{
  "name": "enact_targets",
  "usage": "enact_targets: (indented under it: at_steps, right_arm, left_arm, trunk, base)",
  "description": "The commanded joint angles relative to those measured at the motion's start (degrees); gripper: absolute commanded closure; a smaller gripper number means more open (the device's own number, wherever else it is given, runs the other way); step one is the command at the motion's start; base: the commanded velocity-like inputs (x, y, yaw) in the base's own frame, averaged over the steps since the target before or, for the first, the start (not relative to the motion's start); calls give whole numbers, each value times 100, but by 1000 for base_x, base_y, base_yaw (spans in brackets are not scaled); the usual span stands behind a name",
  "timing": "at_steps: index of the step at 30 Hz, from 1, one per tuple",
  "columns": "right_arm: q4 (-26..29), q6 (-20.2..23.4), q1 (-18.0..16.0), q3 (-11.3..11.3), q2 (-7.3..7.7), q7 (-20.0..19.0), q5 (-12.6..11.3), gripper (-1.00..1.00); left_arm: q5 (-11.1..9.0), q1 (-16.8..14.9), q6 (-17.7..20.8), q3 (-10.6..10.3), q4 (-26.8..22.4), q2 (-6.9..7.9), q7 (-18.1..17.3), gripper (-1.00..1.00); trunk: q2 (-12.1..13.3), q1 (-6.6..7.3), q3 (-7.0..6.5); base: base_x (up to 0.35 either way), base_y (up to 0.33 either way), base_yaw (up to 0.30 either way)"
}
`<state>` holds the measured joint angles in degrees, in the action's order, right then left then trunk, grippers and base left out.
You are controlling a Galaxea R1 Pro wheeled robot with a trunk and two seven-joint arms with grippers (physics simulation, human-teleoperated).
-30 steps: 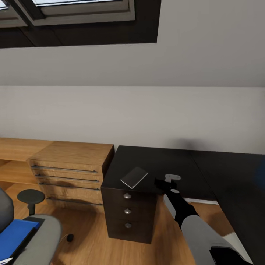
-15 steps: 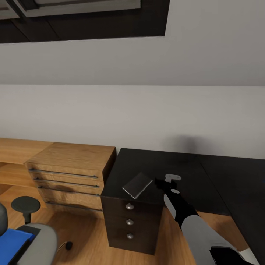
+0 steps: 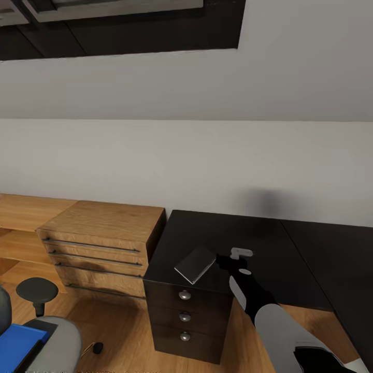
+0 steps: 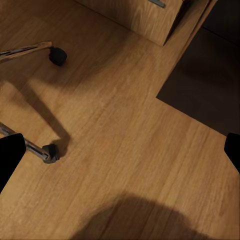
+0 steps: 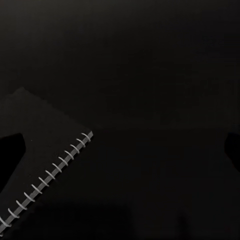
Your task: In the bedroom, organize the workspace by keeping the computer under the desk, ensuring the monitor is on the desk, placing the keyboard on the desk next to the monitor, placing the mouse on the desk next to the keyboard, moving the folder from the swivel chair onto the desk next to the mouse, stacking the notebook on top of the folder with the pen on top of the notebook, and positioning the swivel chair next to the desk.
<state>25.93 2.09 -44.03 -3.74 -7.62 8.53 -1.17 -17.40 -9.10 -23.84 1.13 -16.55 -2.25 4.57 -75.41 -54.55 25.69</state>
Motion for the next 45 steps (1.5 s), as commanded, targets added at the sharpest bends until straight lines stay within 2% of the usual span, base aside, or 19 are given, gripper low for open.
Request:
enact_targets:
  at_steps: [1, 18, 33, 45]
  right_arm:
    - [0, 22, -1, -18, -6, 4, -13, -100]
    - [-83, 20, -1, -13, -11, 0, -6, -100]
    - [-159, 14, -1, -4, -12, -4, 12, -100]
    - [-233, 12, -1, -4, -12, -6, 12, -100]
  left_arm:
    - [17, -4, -15, 10, 3, -3, 18, -100]
    - [17, -4, -15, 10, 3, -3, 18, -100]
    - [24, -4, -15, 10, 5, -21, 18, -100]
    - [26, -4, -15, 16, 5, -21, 18, -100]
  trunk:
    - [-3, 0, 7]
    - [-3, 0, 50]
    - [-3, 0, 55]
    - [-3, 0, 55]
  base:
    - [2, 0, 214]
    - [0, 0, 243]
    - [100, 0, 17]
    - [287, 0, 0]
